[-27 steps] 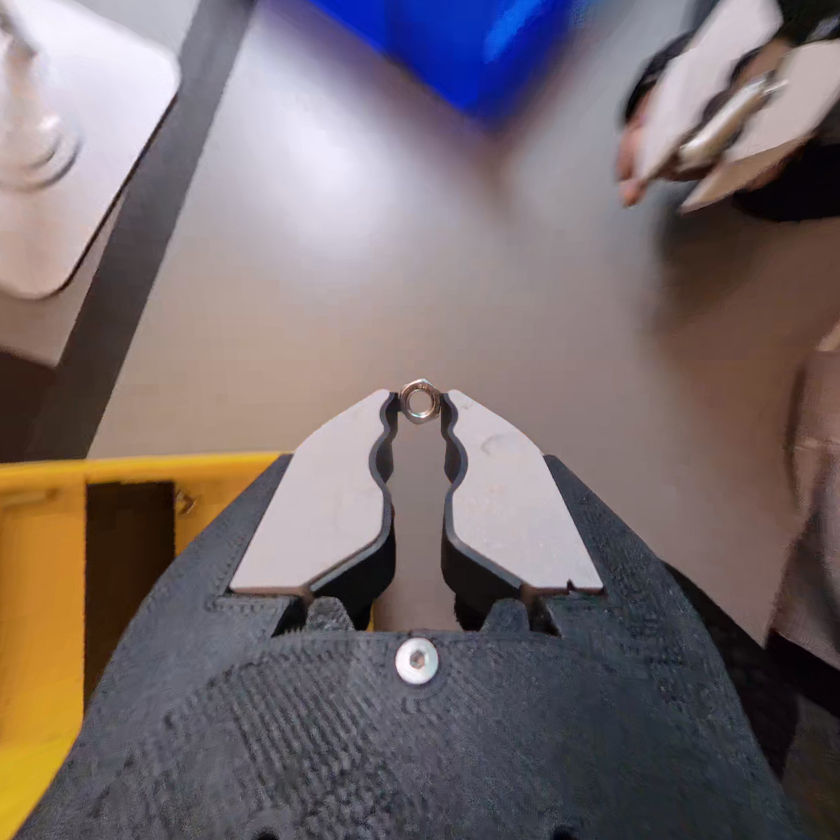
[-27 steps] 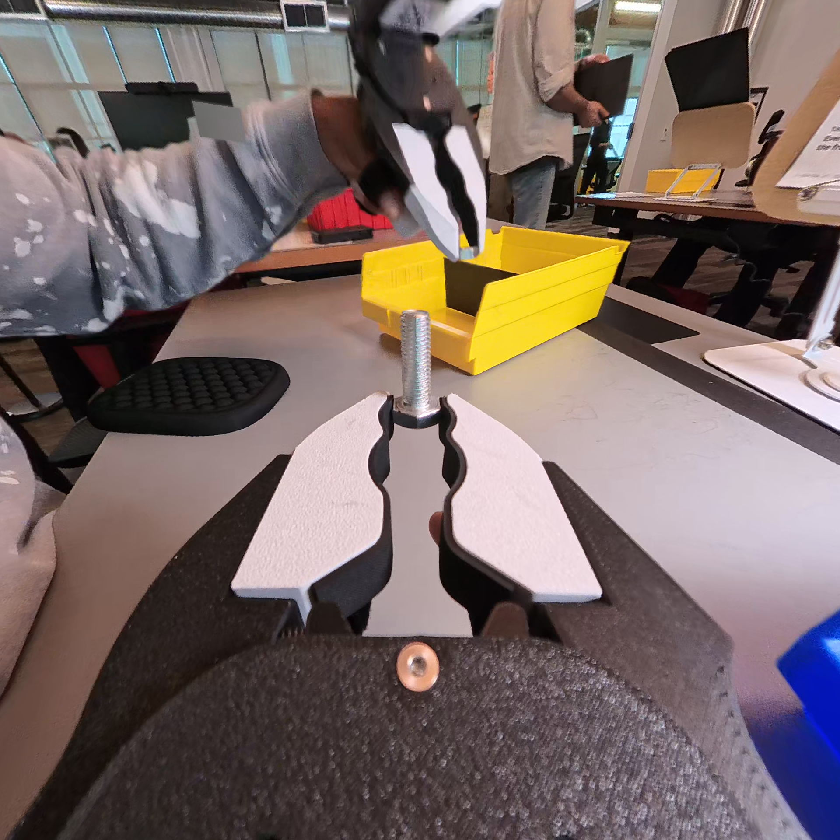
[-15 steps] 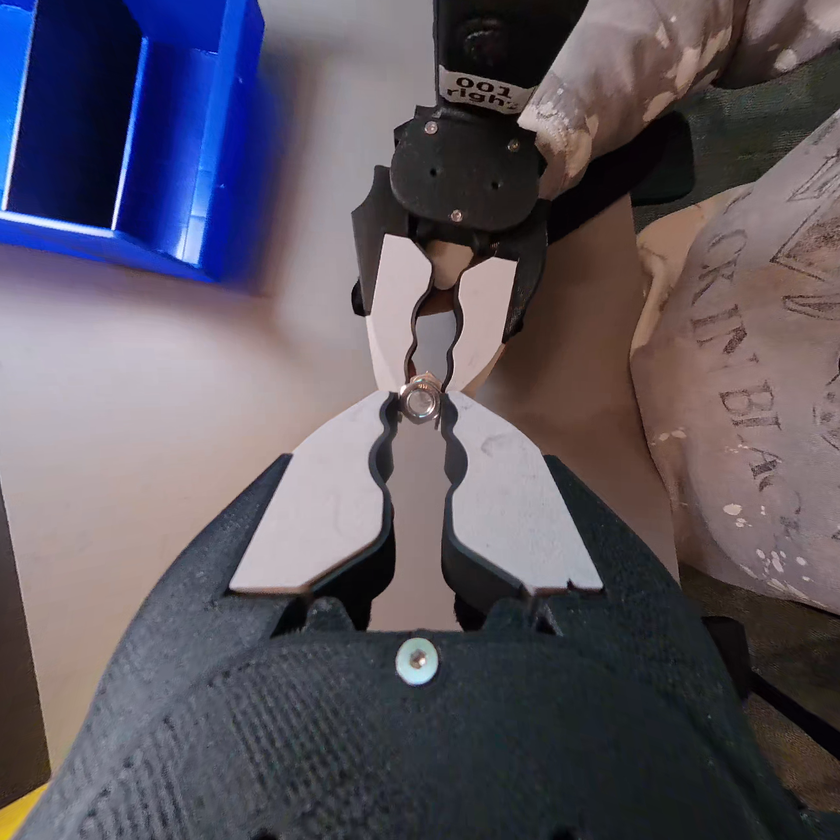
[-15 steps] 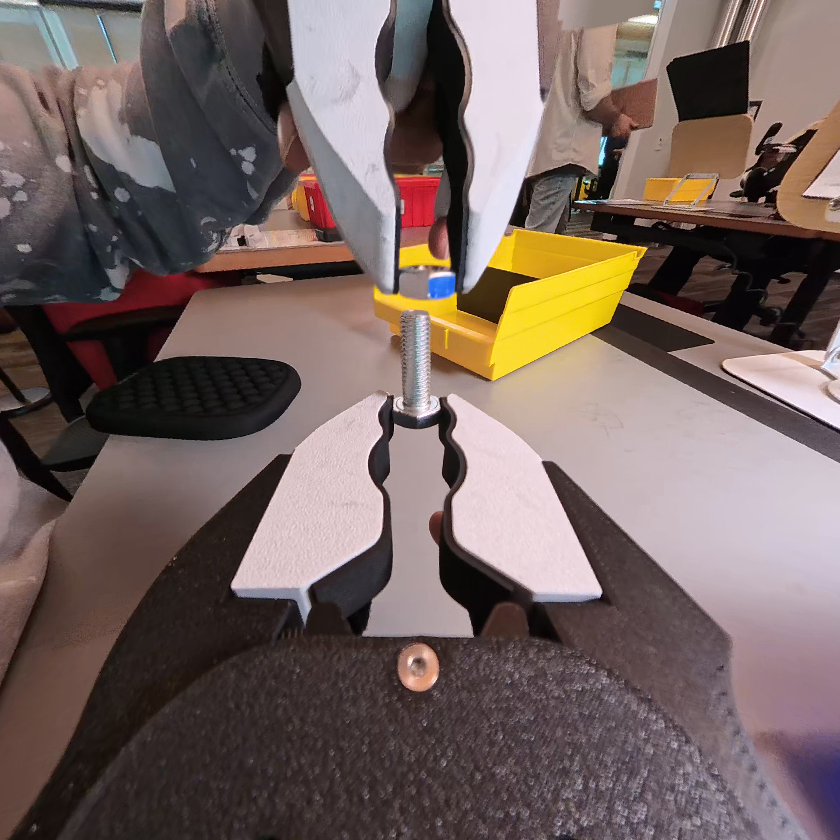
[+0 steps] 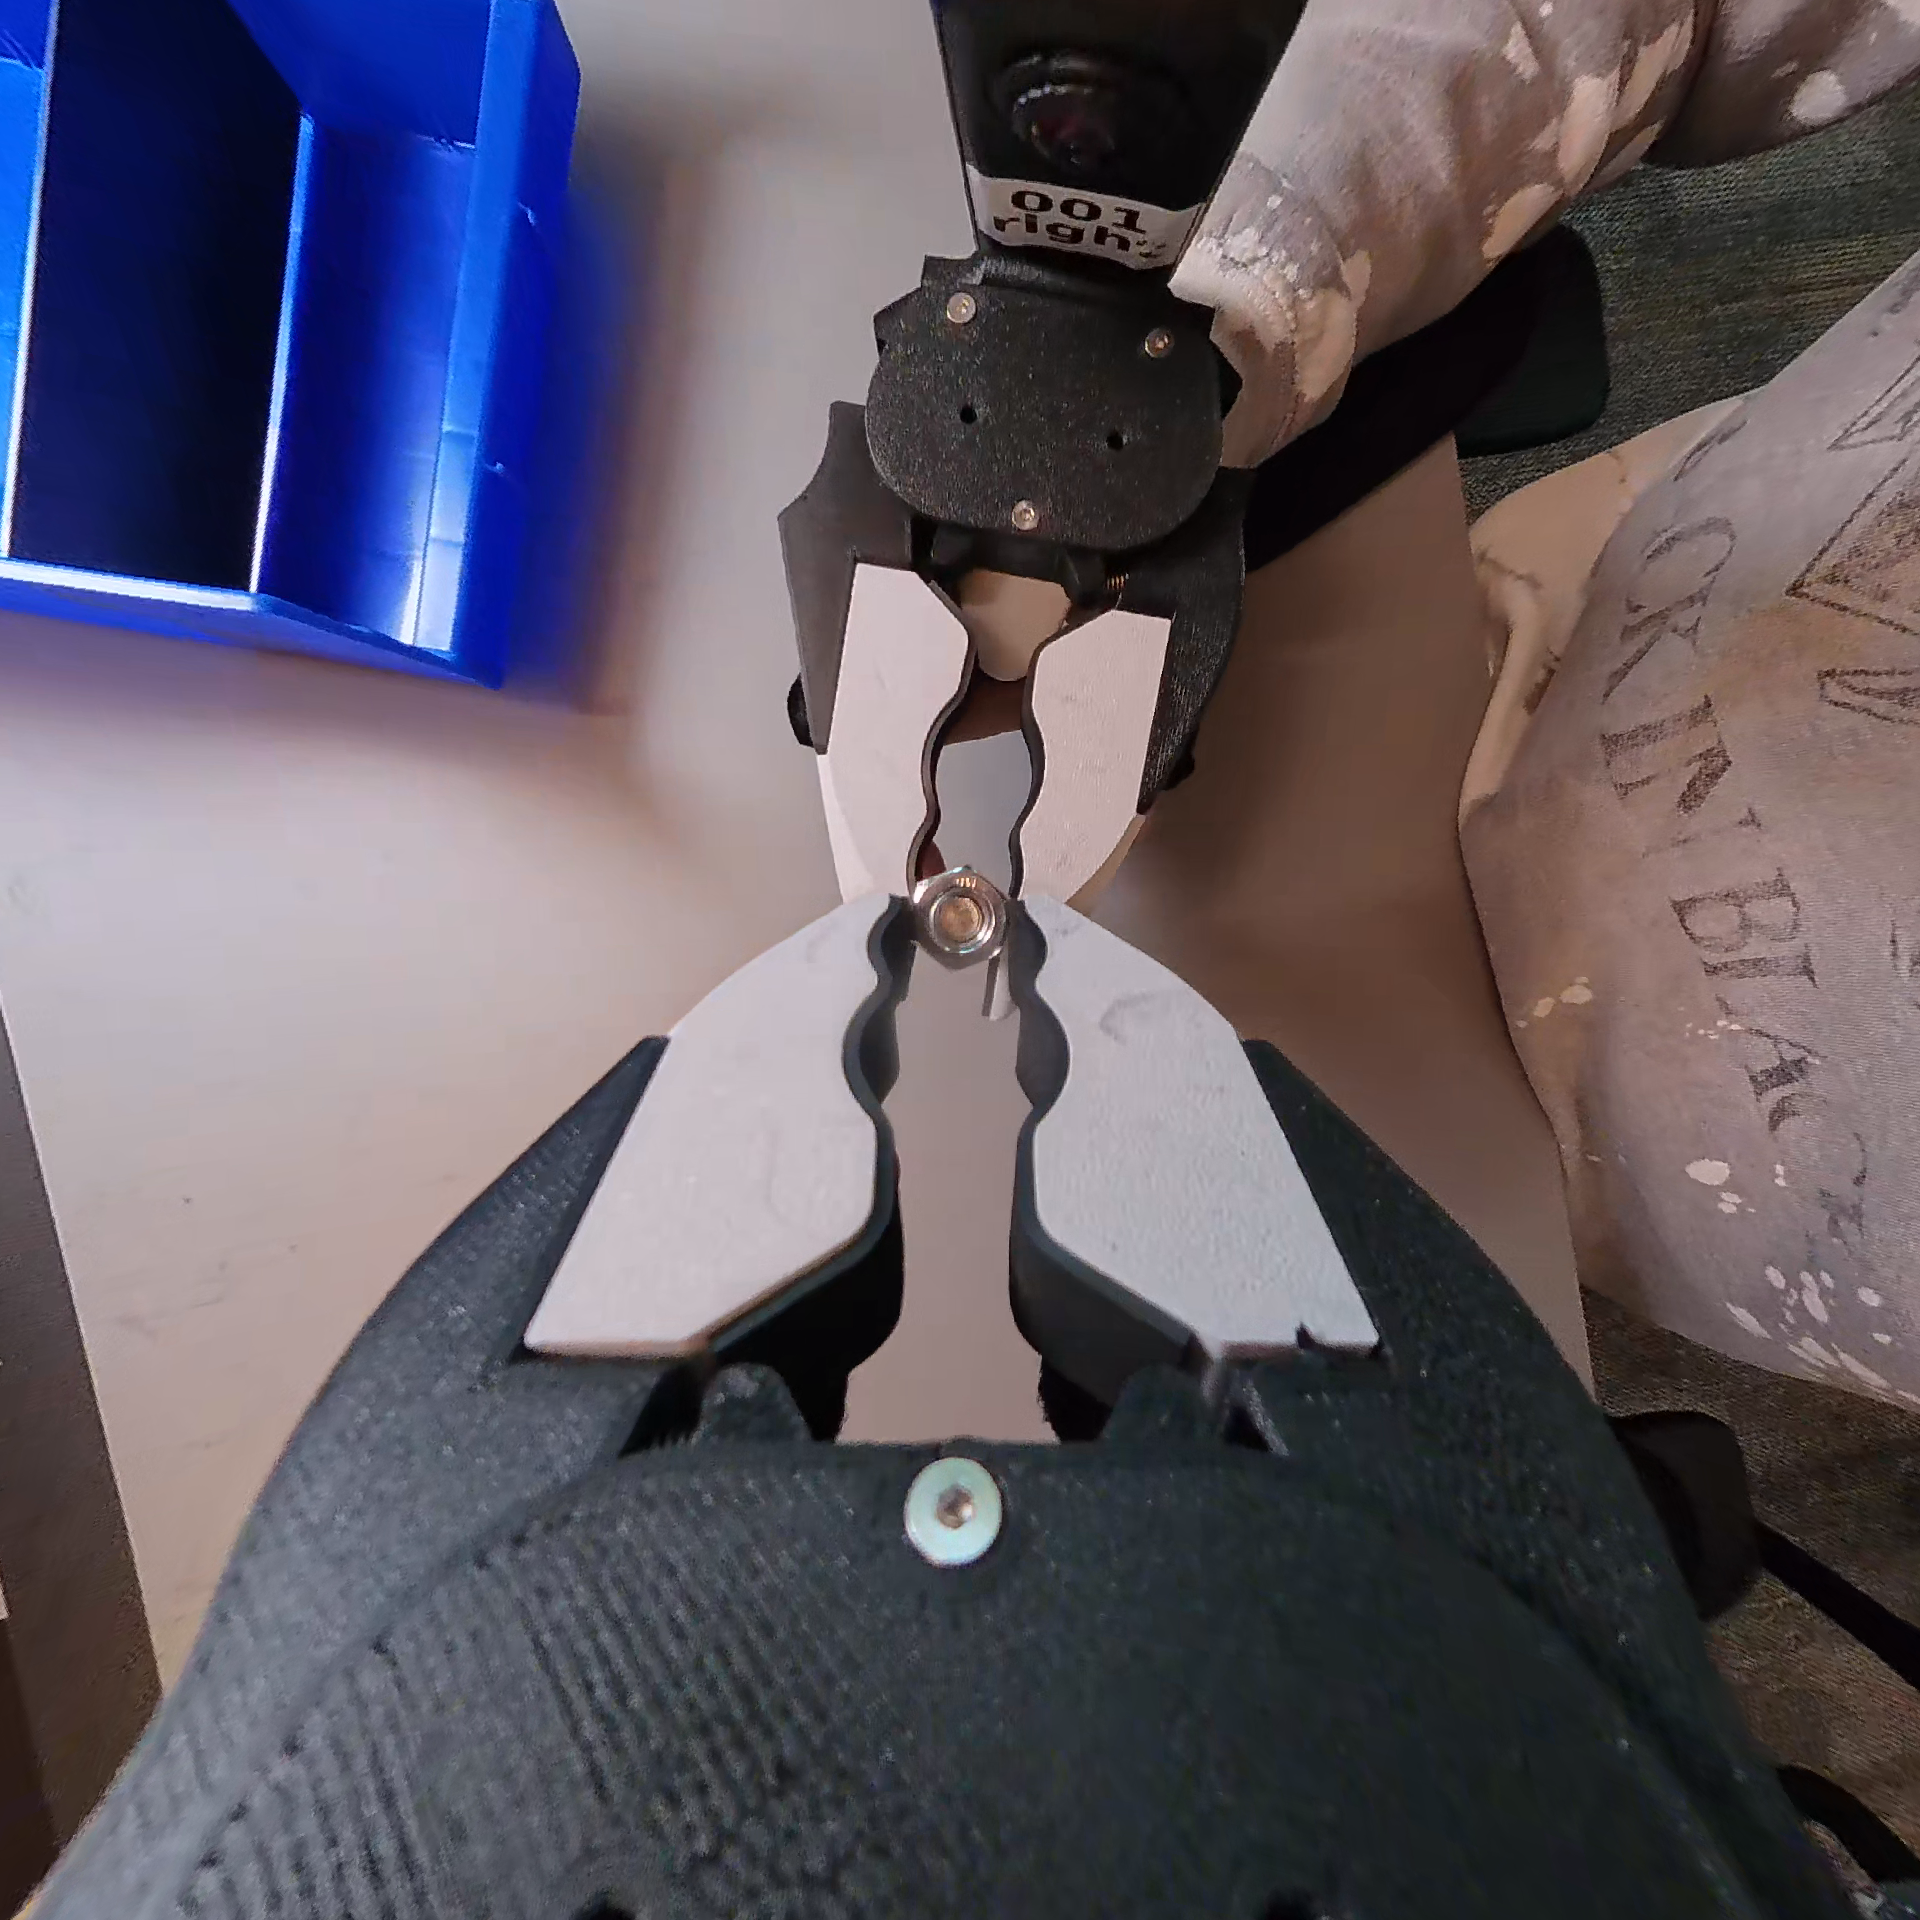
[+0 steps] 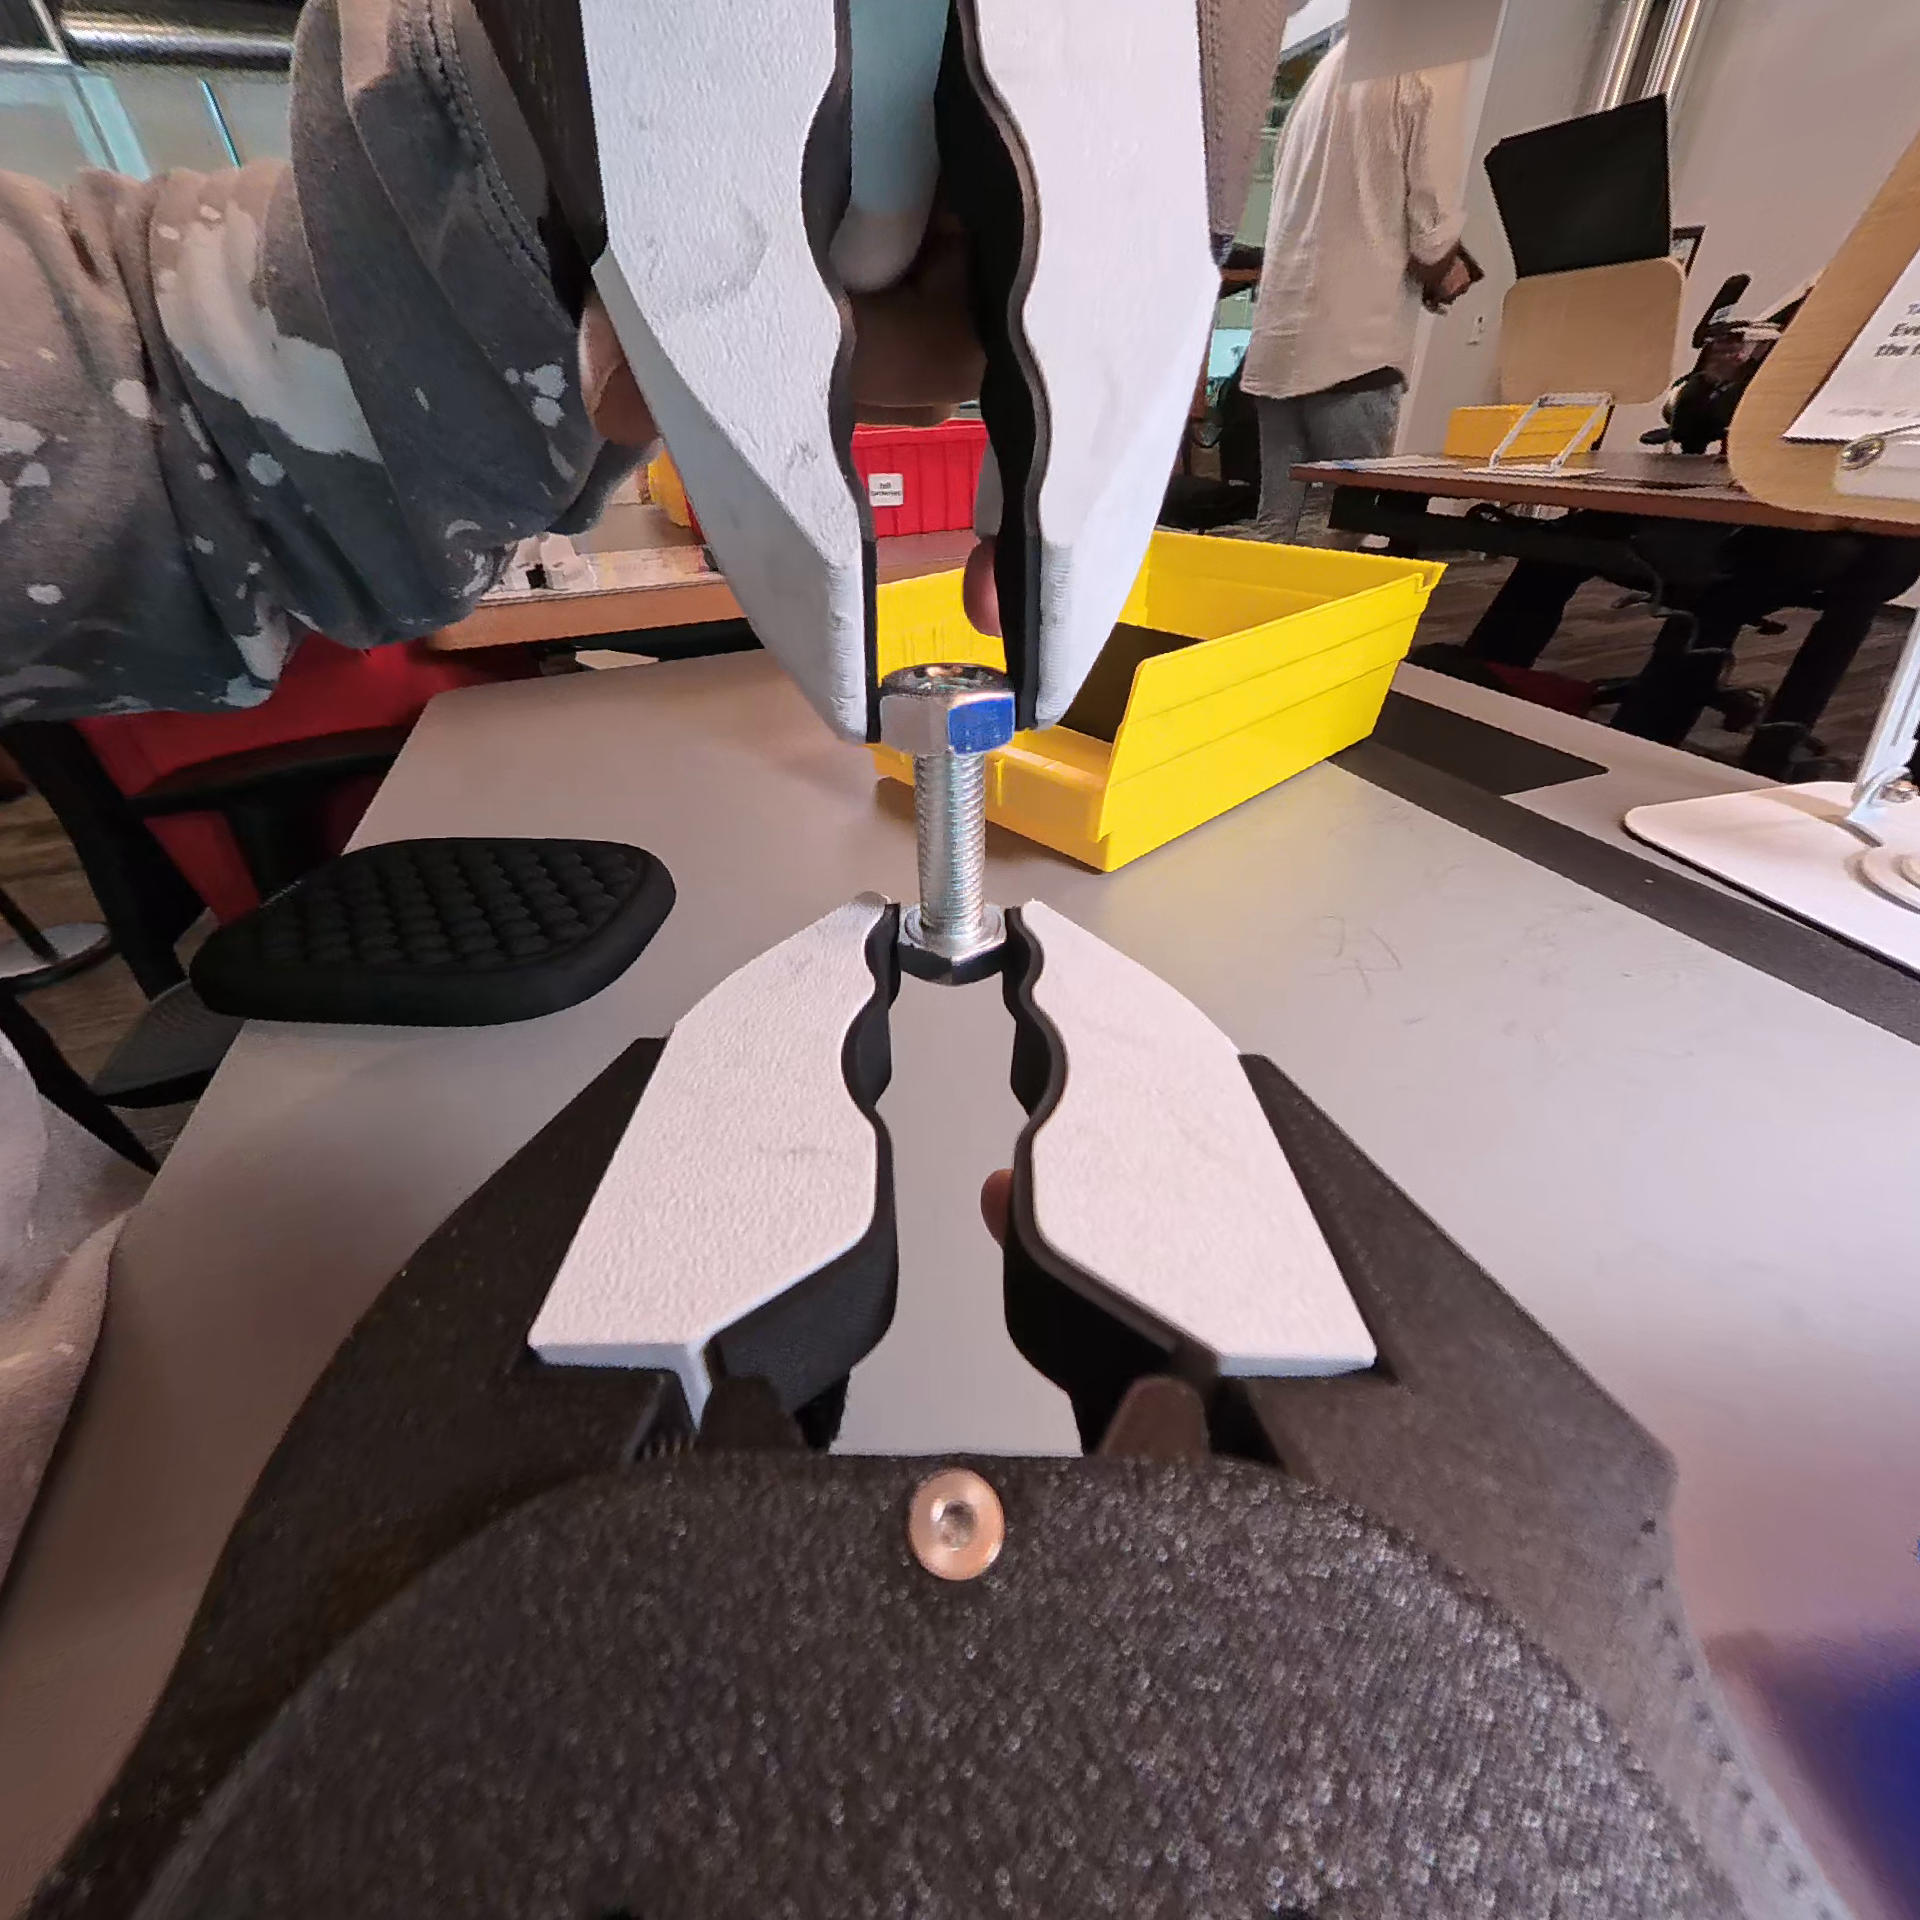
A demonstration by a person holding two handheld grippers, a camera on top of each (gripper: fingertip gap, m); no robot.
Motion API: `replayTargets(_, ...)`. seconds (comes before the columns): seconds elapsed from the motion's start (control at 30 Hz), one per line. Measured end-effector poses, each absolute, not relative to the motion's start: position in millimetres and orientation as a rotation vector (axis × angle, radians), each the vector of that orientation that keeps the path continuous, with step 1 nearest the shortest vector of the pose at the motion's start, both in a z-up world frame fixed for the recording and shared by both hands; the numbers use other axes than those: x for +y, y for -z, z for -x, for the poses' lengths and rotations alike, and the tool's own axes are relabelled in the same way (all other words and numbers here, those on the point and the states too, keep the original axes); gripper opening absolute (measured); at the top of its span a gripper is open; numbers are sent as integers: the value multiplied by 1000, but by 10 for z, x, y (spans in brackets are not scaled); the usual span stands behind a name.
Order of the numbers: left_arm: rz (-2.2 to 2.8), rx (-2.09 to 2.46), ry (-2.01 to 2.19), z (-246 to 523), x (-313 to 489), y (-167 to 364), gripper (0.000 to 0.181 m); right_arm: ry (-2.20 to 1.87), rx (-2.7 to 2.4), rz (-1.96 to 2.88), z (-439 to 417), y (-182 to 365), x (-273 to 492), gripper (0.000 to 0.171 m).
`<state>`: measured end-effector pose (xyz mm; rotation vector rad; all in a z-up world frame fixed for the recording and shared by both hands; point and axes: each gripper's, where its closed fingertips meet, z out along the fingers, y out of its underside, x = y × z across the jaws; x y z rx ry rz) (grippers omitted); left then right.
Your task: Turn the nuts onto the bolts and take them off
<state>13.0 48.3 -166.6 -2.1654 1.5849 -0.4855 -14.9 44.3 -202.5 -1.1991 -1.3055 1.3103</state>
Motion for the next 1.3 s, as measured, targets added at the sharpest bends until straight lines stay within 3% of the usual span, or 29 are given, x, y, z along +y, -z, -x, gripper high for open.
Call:
replayTargets(0.47,2102,1499,530,-86,461,1630,25,-1316,-1308,1204,162,2045,432,18)
replayTargets(0.77,1817,1106,712,-75,501,1541,29,-1277,-1287,1208,155,2044,491,18)
replayTargets(1.3,1678,952,792,-82,538,1608,19,-1333,-1244,1126,121,1921,451,18)
